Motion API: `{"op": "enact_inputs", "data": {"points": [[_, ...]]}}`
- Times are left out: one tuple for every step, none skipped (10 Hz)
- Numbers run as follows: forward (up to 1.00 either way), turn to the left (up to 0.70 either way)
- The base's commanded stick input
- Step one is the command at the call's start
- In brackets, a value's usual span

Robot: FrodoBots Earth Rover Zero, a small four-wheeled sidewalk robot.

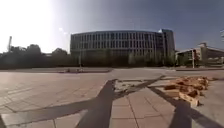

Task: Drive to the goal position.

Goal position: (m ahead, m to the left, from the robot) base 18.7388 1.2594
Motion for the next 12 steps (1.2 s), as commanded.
{"op": "enact_inputs", "data": {"points": [[0.70, 0.03], [0.70, 0.03], [0.70, 0.03], [0.70, 0.03], [0.70, 0.03], [0.70, 0.03], [0.70, 0.03], [0.70, 0.03], [0.70, 0.03], [0.70, 0.03], [0.70, 0.03], [0.70, 0.03]]}}
